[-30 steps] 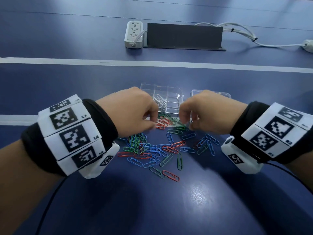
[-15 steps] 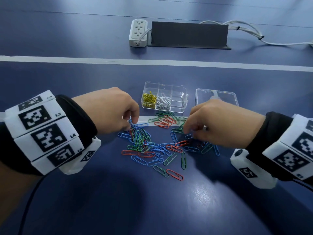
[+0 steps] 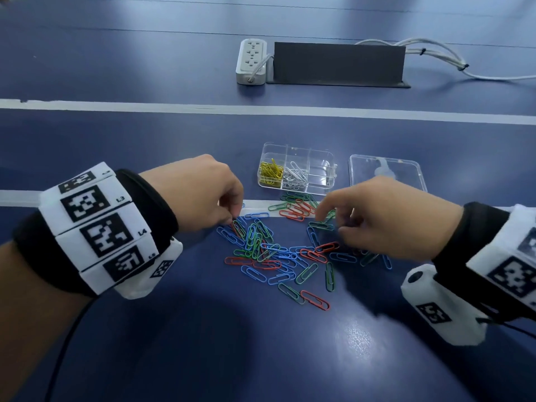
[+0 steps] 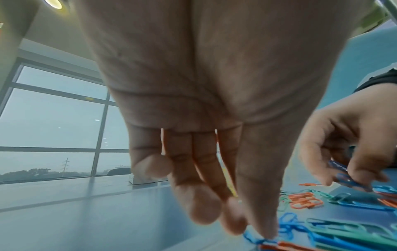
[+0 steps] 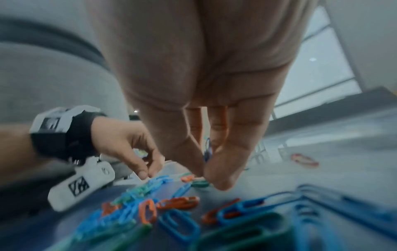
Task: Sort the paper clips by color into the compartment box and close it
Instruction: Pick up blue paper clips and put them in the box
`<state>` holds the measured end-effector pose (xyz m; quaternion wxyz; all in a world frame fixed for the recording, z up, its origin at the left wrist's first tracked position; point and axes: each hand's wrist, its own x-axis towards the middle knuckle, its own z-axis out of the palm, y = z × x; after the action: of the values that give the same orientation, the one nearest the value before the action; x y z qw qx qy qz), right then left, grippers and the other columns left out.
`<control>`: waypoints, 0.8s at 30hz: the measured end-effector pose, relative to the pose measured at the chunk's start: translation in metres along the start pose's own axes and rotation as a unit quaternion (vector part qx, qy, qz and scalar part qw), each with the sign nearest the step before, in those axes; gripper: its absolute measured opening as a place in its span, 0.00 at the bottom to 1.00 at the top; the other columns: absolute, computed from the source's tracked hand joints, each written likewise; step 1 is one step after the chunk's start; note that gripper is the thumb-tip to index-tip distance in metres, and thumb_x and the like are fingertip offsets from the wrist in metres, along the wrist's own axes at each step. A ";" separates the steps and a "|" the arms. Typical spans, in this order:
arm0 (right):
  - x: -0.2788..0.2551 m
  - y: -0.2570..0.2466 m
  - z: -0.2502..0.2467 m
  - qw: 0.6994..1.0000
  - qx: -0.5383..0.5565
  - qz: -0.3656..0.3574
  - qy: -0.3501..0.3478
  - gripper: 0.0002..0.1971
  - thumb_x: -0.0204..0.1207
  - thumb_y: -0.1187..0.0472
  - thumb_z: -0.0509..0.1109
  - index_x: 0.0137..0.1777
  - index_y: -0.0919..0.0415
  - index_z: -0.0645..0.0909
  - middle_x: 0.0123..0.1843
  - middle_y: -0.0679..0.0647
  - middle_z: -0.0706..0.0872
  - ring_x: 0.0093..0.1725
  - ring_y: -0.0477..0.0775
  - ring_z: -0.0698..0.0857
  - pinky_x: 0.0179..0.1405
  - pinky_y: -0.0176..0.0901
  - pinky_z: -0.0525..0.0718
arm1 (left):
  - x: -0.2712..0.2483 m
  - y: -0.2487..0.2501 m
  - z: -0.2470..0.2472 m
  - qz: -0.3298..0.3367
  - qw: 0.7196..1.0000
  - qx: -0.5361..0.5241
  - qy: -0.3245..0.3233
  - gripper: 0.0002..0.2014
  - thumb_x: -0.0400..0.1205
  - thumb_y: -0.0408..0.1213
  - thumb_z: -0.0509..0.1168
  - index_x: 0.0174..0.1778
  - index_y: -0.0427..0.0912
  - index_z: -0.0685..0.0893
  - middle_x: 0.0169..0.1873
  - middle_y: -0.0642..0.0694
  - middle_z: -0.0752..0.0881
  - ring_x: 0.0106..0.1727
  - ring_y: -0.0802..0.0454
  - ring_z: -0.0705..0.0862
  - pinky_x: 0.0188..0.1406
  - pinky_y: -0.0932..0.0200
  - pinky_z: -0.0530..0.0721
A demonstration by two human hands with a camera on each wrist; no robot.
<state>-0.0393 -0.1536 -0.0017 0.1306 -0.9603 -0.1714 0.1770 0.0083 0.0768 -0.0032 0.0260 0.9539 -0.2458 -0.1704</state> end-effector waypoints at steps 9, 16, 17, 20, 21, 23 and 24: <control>0.029 -0.016 0.000 0.894 0.433 0.094 -0.059 0.08 0.75 0.70 0.64 0.38 0.64 0.83 0.34 0.59 0.82 0.27 0.50 0.79 0.26 0.34 0.83 | 0.011 0.002 0.005 -0.046 0.999 0.023 0.006 0.12 0.76 0.53 0.66 0.42 0.49 0.84 0.37 0.51 0.82 0.43 0.48 0.79 0.45 0.58 0.77; 0.057 -0.047 0.004 0.992 0.125 0.003 0.025 0.02 0.67 0.57 0.75 0.39 0.52 0.86 0.31 0.46 0.86 0.30 0.44 0.80 0.37 0.34 0.75 | 0.015 0.011 0.003 -0.048 0.999 0.011 0.002 0.12 0.73 0.41 0.66 0.24 0.49 0.75 0.26 0.54 0.78 0.36 0.49 0.80 0.38 0.59 0.77; 0.061 -0.053 0.005 0.996 0.081 -0.014 0.045 0.03 0.68 0.59 0.74 0.41 0.52 0.87 0.37 0.46 0.88 0.35 0.45 0.81 0.40 0.33 0.73 | 0.015 0.010 0.003 -0.051 0.999 0.002 0.003 0.11 0.72 0.40 0.65 0.23 0.49 0.75 0.25 0.54 0.77 0.34 0.49 0.79 0.37 0.59 0.77; 0.072 -0.064 0.009 0.997 0.024 -0.038 0.064 0.06 0.70 0.62 0.72 0.44 0.54 0.88 0.47 0.53 0.90 0.49 0.54 0.85 0.44 0.36 0.76 | 0.010 0.008 -0.002 -0.054 0.998 -0.034 0.017 0.04 0.71 0.40 0.65 0.32 0.48 0.83 0.26 0.53 0.79 0.35 0.47 0.80 0.38 0.56 0.80; 0.076 -0.067 0.010 0.997 0.012 -0.041 0.062 0.06 0.70 0.63 0.71 0.44 0.55 0.87 0.48 0.55 0.90 0.50 0.57 0.85 0.46 0.38 0.79 | 0.009 0.006 -0.004 -0.053 0.997 -0.051 0.026 0.04 0.71 0.40 0.64 0.36 0.47 0.84 0.27 0.52 0.81 0.36 0.47 0.81 0.40 0.55 0.82; 0.079 -0.071 0.009 0.998 -0.007 -0.044 0.054 0.06 0.71 0.64 0.69 0.45 0.58 0.85 0.48 0.58 0.89 0.50 0.61 0.86 0.49 0.45 0.83 | 0.007 0.002 -0.006 -0.059 0.993 -0.098 0.036 0.04 0.73 0.39 0.63 0.39 0.46 0.82 0.29 0.51 0.85 0.35 0.55 0.83 0.40 0.57 0.82; 0.080 -0.072 0.009 0.998 -0.015 -0.046 0.050 0.06 0.71 0.65 0.68 0.46 0.58 0.85 0.48 0.59 0.89 0.50 0.62 0.86 0.49 0.47 0.84 | 0.007 0.000 -0.007 -0.061 0.990 -0.121 0.037 0.03 0.73 0.37 0.63 0.39 0.47 0.81 0.29 0.50 0.88 0.30 0.64 0.82 0.36 0.60 0.80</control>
<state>0.0067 -0.0563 -0.0106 0.1327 -0.9610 -0.2111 0.1198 0.0165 0.0733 0.0013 0.1400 0.9625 -0.1638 -0.1647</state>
